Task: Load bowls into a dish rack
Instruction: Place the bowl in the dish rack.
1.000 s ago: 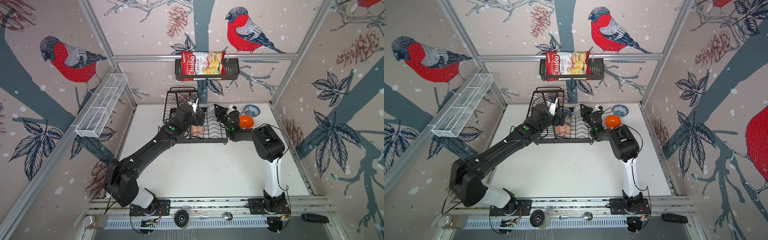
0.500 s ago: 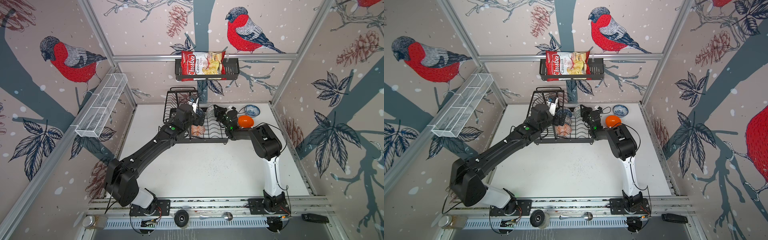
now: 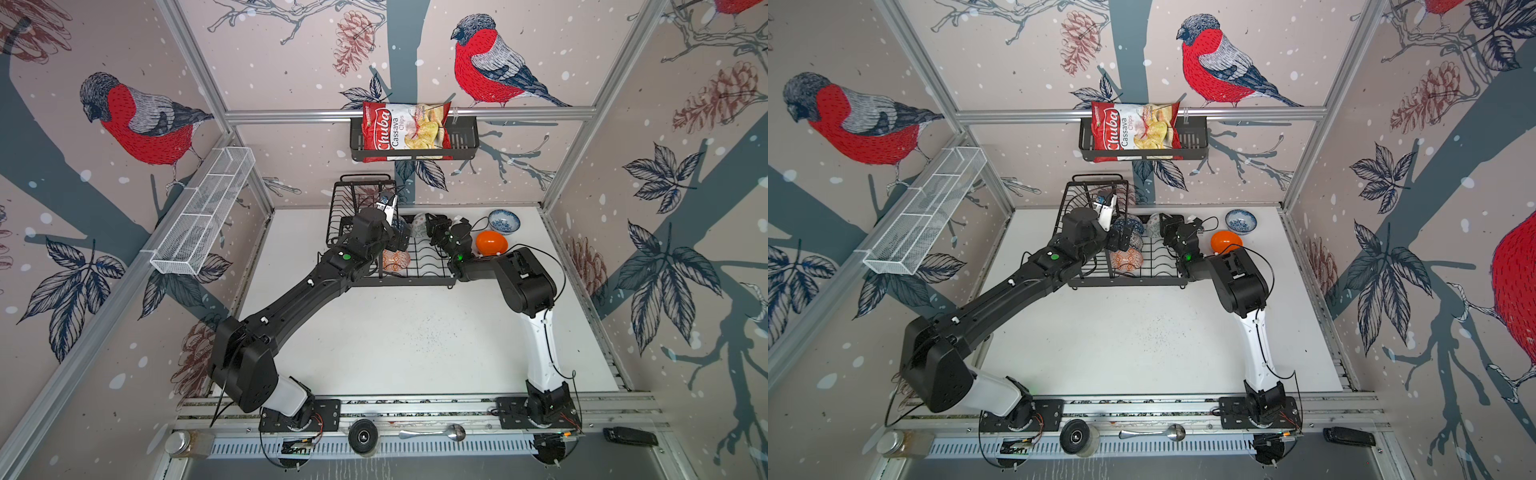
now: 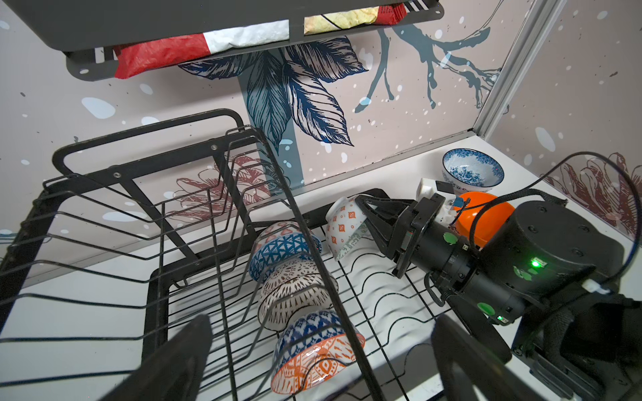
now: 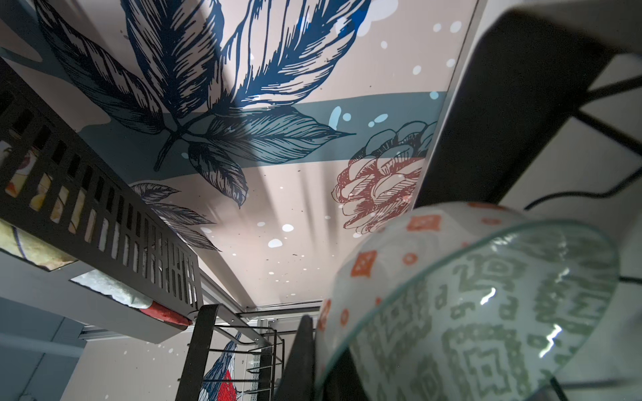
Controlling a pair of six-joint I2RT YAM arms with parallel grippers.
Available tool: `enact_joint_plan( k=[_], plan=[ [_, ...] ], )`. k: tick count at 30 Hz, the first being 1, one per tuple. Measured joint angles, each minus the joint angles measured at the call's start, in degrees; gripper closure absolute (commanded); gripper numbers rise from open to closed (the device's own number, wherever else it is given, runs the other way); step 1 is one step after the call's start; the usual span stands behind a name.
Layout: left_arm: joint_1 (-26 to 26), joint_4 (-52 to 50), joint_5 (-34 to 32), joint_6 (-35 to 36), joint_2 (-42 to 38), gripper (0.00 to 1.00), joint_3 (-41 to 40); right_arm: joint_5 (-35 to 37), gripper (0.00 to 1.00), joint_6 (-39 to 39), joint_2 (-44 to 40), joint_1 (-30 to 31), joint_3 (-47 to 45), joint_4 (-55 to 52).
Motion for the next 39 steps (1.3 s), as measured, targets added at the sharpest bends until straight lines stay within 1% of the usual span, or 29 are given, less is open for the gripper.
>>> enact_joint_plan(
  k=[6, 10, 22, 31, 39],
  plan=[
    [0.0, 0.1, 0.0, 0.0, 0.3, 0.02, 0.1, 0.0, 1.00, 0.0, 0.6, 0.0, 0.8, 0.2],
    [0.1, 0.1, 0.0, 0.0, 0.3, 0.02, 0.1, 1.2, 1.00, 0.0, 0.5, 0.1, -1.3, 3.1],
    [0.2, -0.4, 0.4, -0.5, 0.5, 0.02, 0.1, 3.4, 1.00, 0.0, 1.4, -0.2, 0.4, 3.4],
    [0.5, -0.5, 1.2, -0.6, 0.5, 0.02, 0.1, 5.5, 1.00, 0.0, 2.0, 0.7, 1.0, 2.8],
    [0.6, -0.5, 1.3, -1.0, 0.4, 0.02, 0.1, 7.3, 1.00, 0.0, 2.9, 1.3, 0.1, 3.1]
  ],
)
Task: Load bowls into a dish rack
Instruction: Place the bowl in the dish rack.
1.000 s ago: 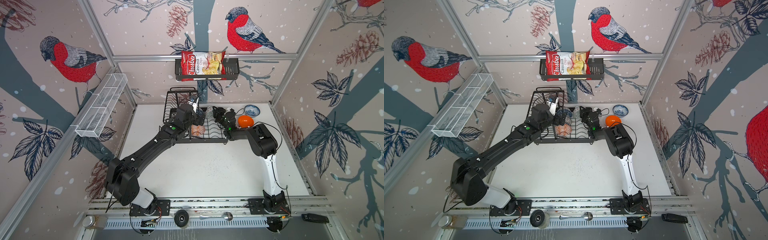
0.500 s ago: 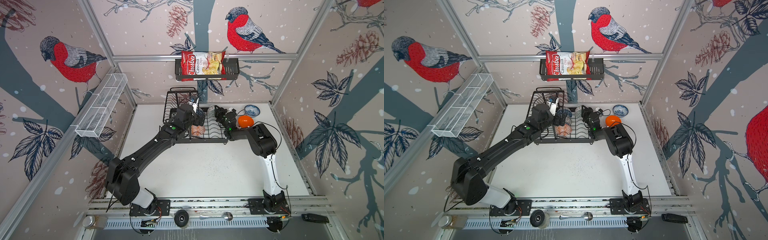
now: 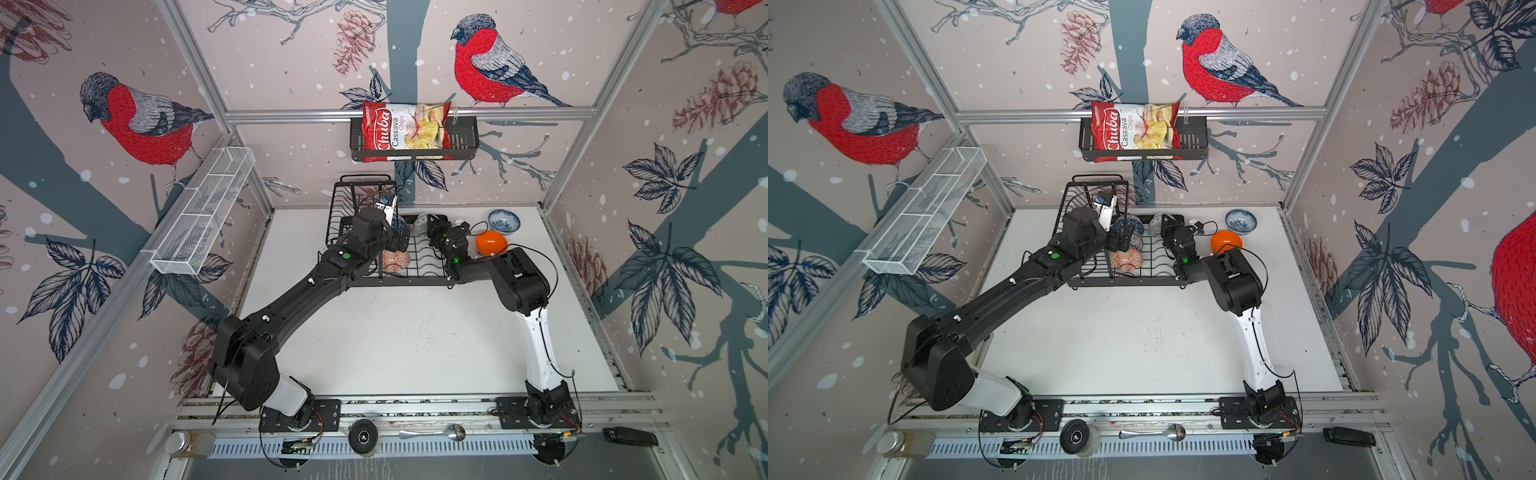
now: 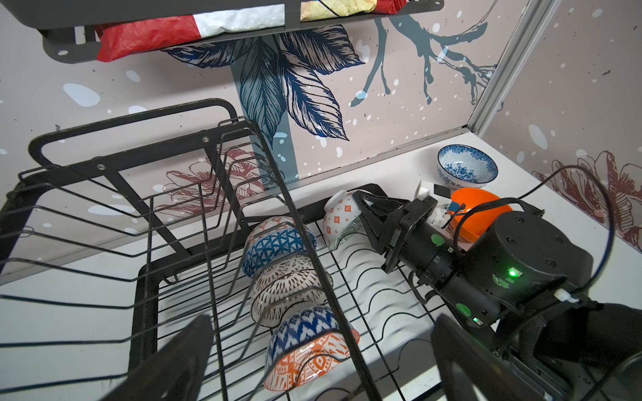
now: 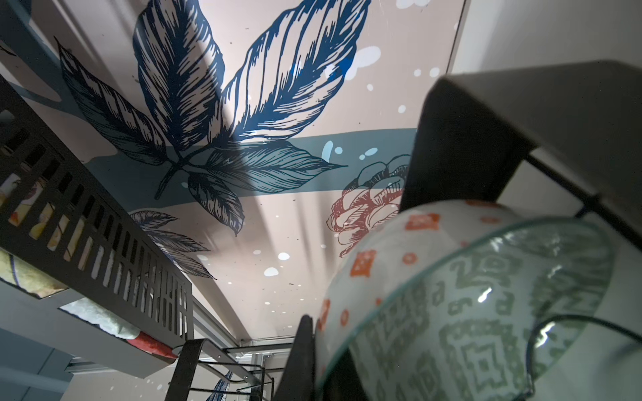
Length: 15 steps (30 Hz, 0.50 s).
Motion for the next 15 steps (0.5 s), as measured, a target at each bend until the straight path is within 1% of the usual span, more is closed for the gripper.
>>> enact_joint_plan(
  k=[10, 15],
  plan=[
    [0.3, -0.2, 0.2, -0.3, 0.0, 0.02, 0.0, 2.0, 1.00, 0.1, -0.9, 0.5, -2.3, 1.6],
    [0.3, -0.4, 0.2, -0.4, -0.1, 0.02, 0.0, 2.6, 0.94, 1.8, -0.9, 0.6, -2.2, 1.2]
  ],
)
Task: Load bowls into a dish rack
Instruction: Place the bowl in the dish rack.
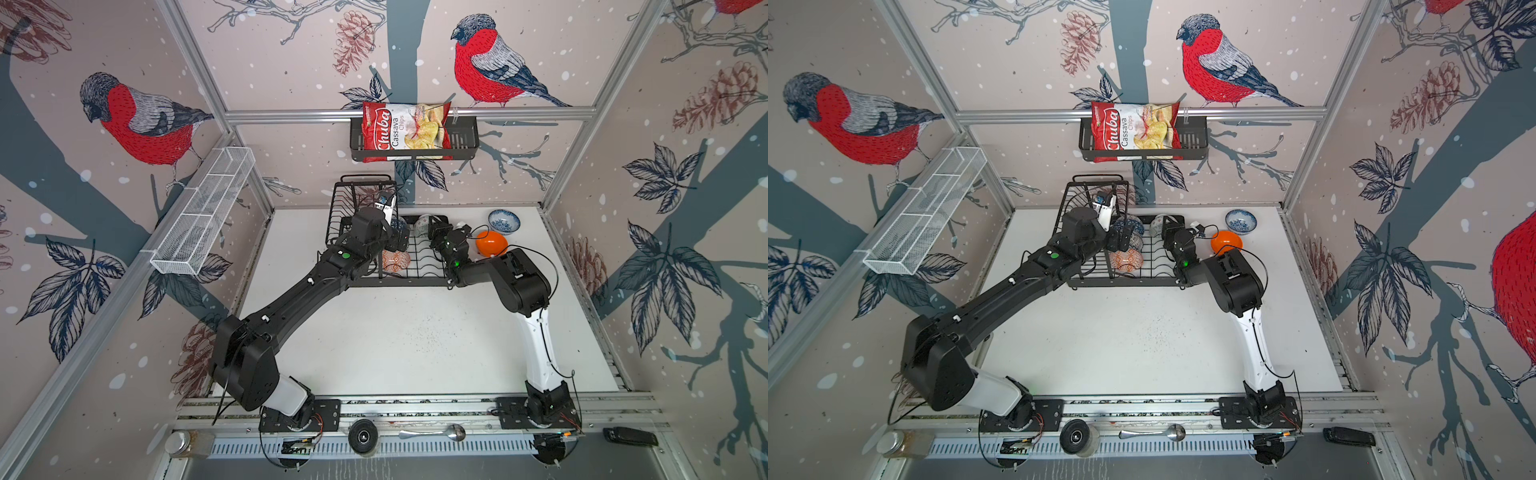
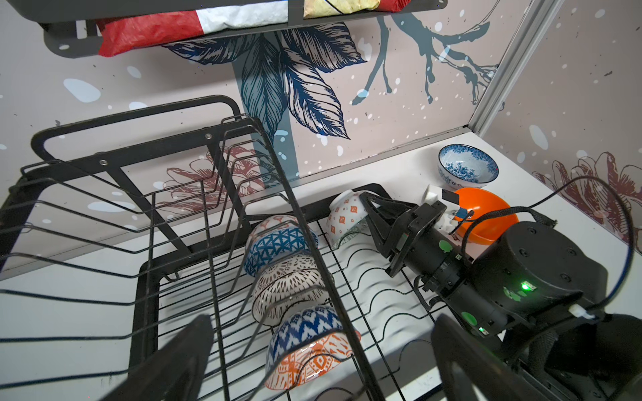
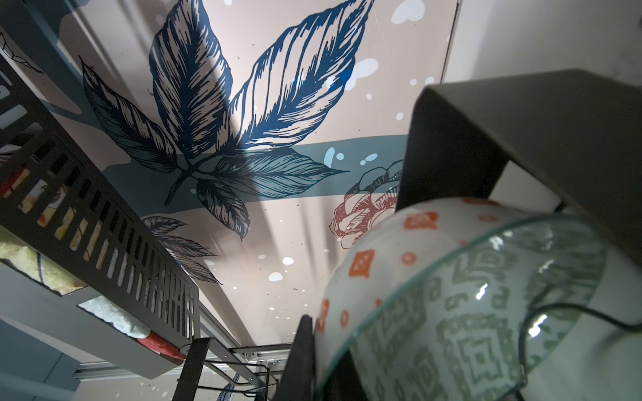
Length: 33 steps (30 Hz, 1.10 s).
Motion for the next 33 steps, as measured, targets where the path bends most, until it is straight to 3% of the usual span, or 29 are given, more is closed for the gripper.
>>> enact_joint_plan(
  k=[33],
  plan=[
    [0.4, -0.3, 0.0, 0.0, 0.0, 0.02, 0.2, -0.1, 0.74, 3.0, -0.9, 0.1, 2.8, -8.5]
  ],
)
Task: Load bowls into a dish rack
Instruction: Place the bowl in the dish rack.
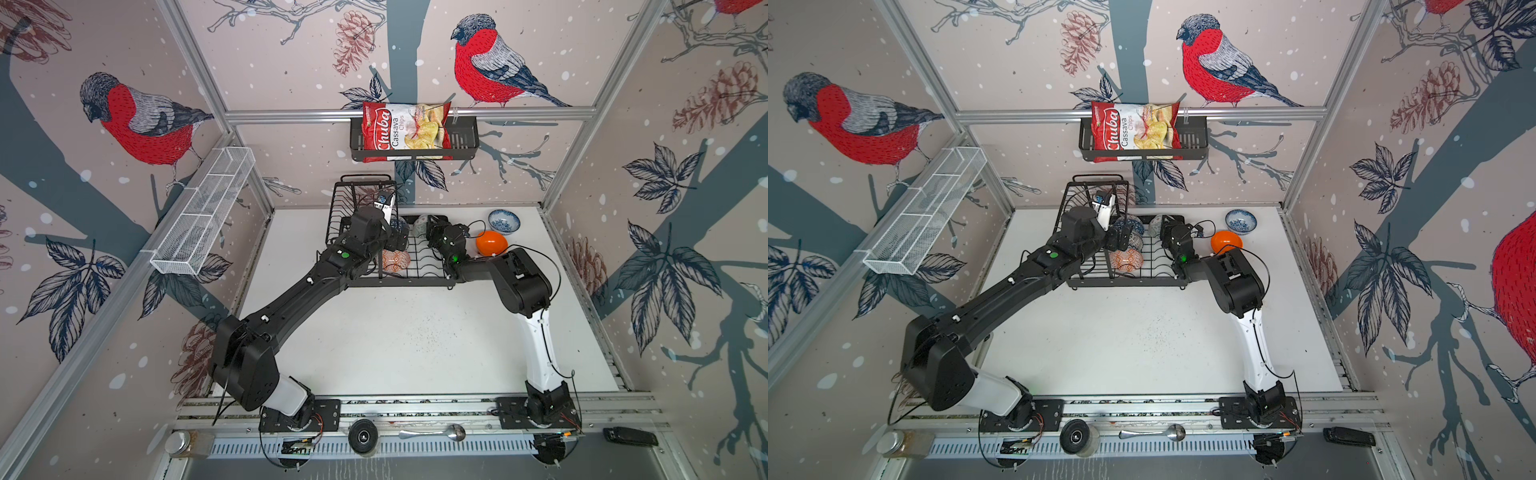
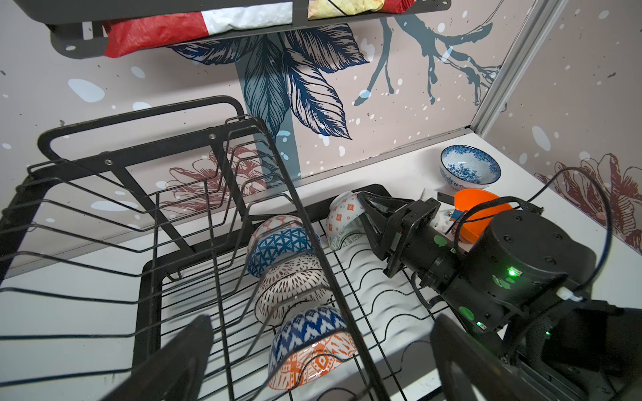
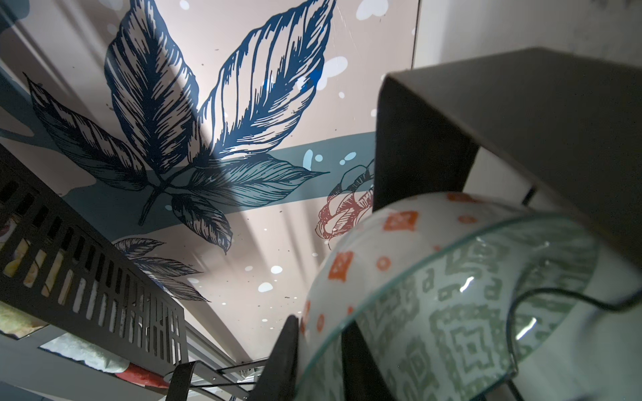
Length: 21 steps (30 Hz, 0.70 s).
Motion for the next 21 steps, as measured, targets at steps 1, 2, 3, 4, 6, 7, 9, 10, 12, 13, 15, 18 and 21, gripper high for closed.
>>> enact_joint_plan(
  k=[1, 2, 3, 4, 6, 7, 9, 10, 12, 13, 15, 18, 21],
  plan=[
    [0.0, -0.1, 0.0, 0.0, 0.0, 0.02, 0.0, 0.0, 0.74, 0.0, 0.0, 0.0, 0.0, -0.2],
    [0.1, -0.2, 0.0, 0.0, 0.0, 0.02, 0.0, -0.1, 0.73, 0.0, 0.0, -0.1, 0.1, -0.4],
    [0.1, -0.2, 0.0, 0.0, 0.0, 0.02, 0.0, -0.2, 0.72, 0.0, 0.0, -0.1, 0.2, -0.5],
    [0.1, -0.2, 0.0, 0.0, 0.0, 0.02, 0.0, -0.2, 0.72, 0.0, 0.0, -0.2, 0.2, -0.7],
    [0.2, -0.2, 0.0, -0.1, 0.0, 0.02, 0.0, -0.4, 0.72, 0.0, 0.0, -0.3, 0.4, -1.1],
    [0.2, -0.2, 0.0, -0.1, 0.0, 0.02, 0.0, -0.5, 0.72, 0.0, -0.1, -0.3, 0.4, -1.3],
    [0.3, -0.2, 0.0, -0.2, 0.0, 0.02, 0.0, -0.7, 0.71, 0.0, -0.2, -0.4, 0.4, -1.7],
    [0.3, -0.2, 0.1, -0.2, 0.0, 0.02, 0.0, -1.0, 0.71, 0.0, -0.3, -0.4, 0.4, -1.8],
    [0.4, -0.2, 0.2, -0.2, 0.0, 0.02, 0.0, -1.1, 0.71, 0.0, -0.4, -0.5, 0.4, -2.1],
    [0.4, -0.2, 0.2, -0.2, 0.0, 0.02, 0.0, -1.1, 0.70, 0.0, -0.5, -0.6, 0.4, -2.1],
    [0.4, -0.2, 0.2, -0.2, 0.0, 0.02, 0.0, -1.3, 0.68, -0.1, -0.6, -0.8, 0.4, -2.2],
    [0.5, -0.2, 0.2, -0.2, 0.0, 0.02, 0.0, -1.6, 0.67, -0.2, -0.9, -1.0, 0.4, -2.4],
    [0.6, -0.2, 0.3, -0.2, 0.0, 0.02, 0.0, -1.7, 0.66, -0.2, -1.3, -1.2, 0.3, -2.4]
  ],
)
